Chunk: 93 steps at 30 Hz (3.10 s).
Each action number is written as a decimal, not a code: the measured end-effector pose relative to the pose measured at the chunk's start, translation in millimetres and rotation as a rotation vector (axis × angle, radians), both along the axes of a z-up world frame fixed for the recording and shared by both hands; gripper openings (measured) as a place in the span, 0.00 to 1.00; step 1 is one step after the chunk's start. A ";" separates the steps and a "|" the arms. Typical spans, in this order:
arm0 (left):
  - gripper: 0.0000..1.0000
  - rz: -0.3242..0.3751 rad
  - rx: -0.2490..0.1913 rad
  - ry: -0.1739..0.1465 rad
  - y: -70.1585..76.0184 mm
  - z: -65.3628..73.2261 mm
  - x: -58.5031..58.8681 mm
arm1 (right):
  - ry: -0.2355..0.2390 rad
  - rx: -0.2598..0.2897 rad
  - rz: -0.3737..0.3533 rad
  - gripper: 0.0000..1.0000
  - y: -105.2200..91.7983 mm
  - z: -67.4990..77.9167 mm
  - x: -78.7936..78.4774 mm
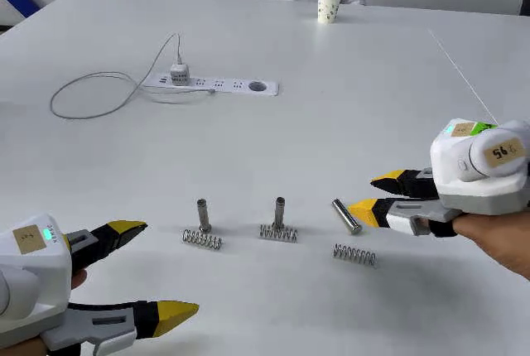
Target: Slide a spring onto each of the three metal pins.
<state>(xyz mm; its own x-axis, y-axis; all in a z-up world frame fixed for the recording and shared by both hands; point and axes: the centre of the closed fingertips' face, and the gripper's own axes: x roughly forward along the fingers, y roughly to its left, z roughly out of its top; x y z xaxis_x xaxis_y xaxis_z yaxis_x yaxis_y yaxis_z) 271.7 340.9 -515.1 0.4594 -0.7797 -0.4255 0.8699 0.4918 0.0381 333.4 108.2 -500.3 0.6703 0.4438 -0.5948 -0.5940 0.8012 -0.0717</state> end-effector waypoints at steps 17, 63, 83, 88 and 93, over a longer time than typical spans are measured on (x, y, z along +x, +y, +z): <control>0.77 0.007 -0.007 -0.002 0.1 0.0 -1.0 | 0.111 -0.062 -0.096 0.21 3.7 -34.7 23.5; 0.76 0.009 -0.016 0.009 0.9 -5.5 2.3 | 0.243 -0.052 -0.235 0.09 9.1 -65.6 29.0; 0.75 0.001 -0.015 -0.013 -0.2 3.9 -1.5 | 0.155 -0.009 -0.230 0.09 0.1 -29.9 11.2; 0.75 0.000 -0.015 -0.018 -0.5 5.7 -2.4 | 0.146 0.002 -0.238 0.09 -2.1 -25.7 6.5; 0.75 0.001 -0.017 -0.021 -0.6 6.8 -2.3 | 0.142 0.004 -0.236 0.09 -2.7 -23.2 4.7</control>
<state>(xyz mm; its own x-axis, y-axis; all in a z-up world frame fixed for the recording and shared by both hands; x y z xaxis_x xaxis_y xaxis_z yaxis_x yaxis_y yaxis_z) 269.4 340.3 -508.2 0.4693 -0.7861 -0.4022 0.8683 0.4937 0.0480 338.2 105.5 -523.6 0.6657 0.2877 -0.6885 -0.3946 0.9189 0.0025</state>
